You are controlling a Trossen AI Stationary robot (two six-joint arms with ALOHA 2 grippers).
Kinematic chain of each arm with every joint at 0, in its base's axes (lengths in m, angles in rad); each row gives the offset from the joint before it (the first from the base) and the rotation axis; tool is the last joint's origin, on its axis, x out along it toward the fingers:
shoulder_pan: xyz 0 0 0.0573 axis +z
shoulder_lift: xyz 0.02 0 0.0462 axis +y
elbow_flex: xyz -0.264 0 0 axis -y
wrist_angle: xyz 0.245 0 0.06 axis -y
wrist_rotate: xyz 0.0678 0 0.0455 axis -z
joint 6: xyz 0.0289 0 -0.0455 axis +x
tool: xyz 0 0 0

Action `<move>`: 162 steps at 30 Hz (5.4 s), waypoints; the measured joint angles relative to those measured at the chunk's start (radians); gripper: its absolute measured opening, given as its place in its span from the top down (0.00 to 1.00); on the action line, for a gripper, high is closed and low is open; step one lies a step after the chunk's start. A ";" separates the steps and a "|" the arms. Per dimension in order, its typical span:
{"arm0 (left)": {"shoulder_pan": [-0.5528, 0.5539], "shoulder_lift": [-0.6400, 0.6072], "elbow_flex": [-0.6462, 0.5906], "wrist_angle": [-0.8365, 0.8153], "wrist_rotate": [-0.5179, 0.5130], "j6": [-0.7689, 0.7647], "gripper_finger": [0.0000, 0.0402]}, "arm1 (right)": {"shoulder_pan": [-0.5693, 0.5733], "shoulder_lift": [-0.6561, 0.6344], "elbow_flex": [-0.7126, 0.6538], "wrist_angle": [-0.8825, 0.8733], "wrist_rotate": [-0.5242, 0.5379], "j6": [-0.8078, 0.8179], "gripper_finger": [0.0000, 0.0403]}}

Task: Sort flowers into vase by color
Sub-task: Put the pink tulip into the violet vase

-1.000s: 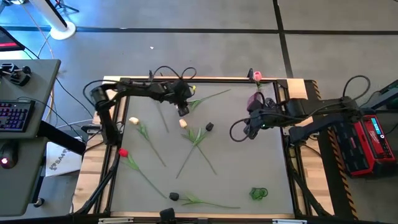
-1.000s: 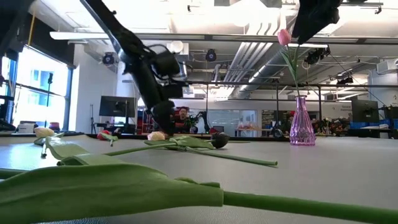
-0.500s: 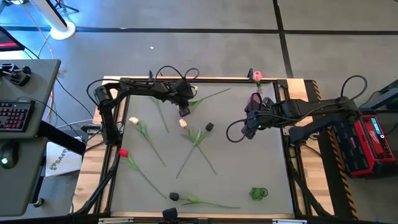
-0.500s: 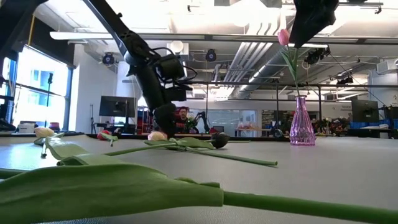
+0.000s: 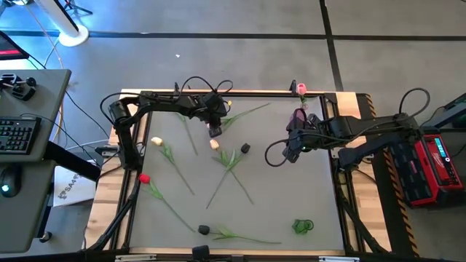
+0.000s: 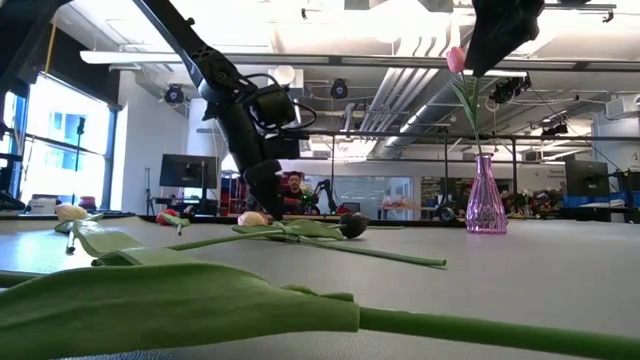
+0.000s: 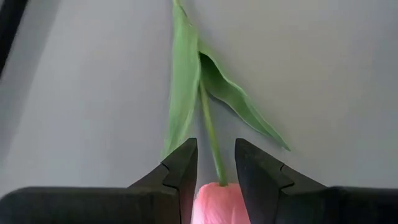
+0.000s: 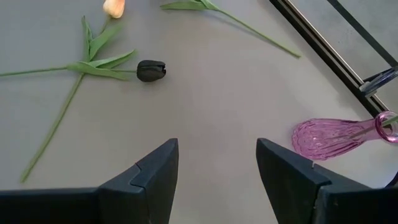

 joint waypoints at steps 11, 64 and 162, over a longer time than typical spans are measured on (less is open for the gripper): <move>-0.003 0.000 0.000 -0.003 -0.001 0.027 0.75 | 0.000 0.000 0.000 0.101 0.016 0.003 0.49; -0.613 -0.066 0.000 0.249 -0.688 0.705 1.00 | 0.137 -0.010 -0.491 0.844 -0.151 -0.123 0.49; -0.552 0.078 -0.026 1.195 -0.093 -0.061 0.66 | -0.095 -0.084 -0.837 2.173 -0.419 -0.713 1.00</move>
